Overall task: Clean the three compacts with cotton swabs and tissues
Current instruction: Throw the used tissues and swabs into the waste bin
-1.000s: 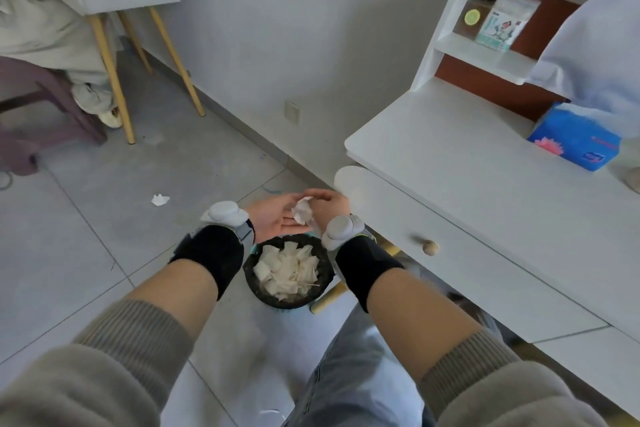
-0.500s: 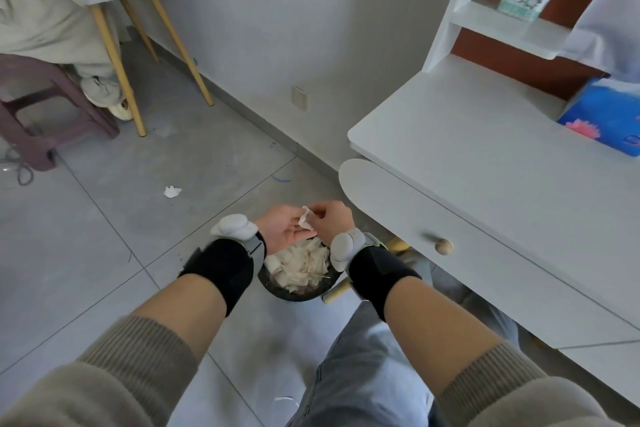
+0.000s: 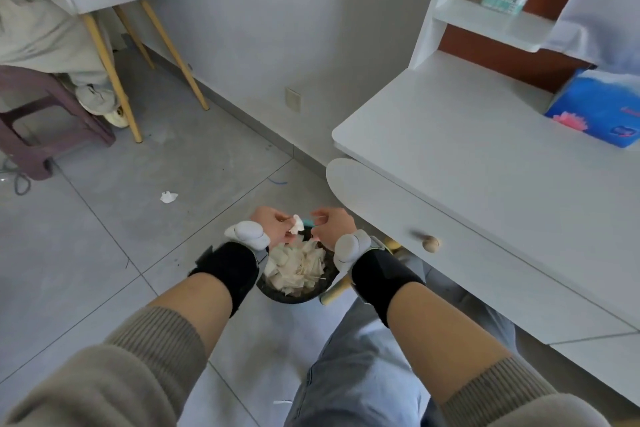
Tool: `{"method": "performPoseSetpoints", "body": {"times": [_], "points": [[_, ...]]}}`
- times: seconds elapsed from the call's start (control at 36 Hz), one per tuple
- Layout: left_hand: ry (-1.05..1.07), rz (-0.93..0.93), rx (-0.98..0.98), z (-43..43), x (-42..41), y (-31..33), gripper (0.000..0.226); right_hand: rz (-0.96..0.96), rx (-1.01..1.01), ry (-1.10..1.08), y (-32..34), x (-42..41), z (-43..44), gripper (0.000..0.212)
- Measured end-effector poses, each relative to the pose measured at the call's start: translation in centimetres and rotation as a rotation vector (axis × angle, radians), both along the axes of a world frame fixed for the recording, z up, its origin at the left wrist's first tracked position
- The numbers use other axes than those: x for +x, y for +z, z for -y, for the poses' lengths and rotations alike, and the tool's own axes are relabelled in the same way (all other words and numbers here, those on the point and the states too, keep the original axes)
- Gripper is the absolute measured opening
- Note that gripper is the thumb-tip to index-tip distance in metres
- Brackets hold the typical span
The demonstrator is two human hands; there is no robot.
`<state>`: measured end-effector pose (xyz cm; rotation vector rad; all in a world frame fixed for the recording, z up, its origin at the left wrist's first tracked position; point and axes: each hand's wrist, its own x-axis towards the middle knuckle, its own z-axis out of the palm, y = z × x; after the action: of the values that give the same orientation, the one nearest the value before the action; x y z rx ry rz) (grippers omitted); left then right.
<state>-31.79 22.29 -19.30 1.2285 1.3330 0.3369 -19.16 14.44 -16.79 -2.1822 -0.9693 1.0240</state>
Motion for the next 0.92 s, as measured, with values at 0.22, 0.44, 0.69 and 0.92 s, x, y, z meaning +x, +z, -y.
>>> {"method": "performPoseSetpoints", "body": {"times": [0.22,0.44,0.69,0.92], "points": [[-0.232,-0.339,0.146,0.6,1.6,1.8,0.046,0.114,-0.05,0.126,1.7,1.1,1.9,0.032],[0.001,-0.259,0.535,3.0,5.1,7.0,0.04,0.157,0.021,0.222,6.4,1.2,3.7,0.028],[0.174,0.003,1.041,8.8,8.5,14.9,0.043,0.193,0.294,0.078,14.1,3.3,9.8,0.027],[-0.071,0.145,1.116,16.1,14.3,19.8,0.041,0.293,0.565,-0.249,18.9,9.2,17.9,0.029]]}}
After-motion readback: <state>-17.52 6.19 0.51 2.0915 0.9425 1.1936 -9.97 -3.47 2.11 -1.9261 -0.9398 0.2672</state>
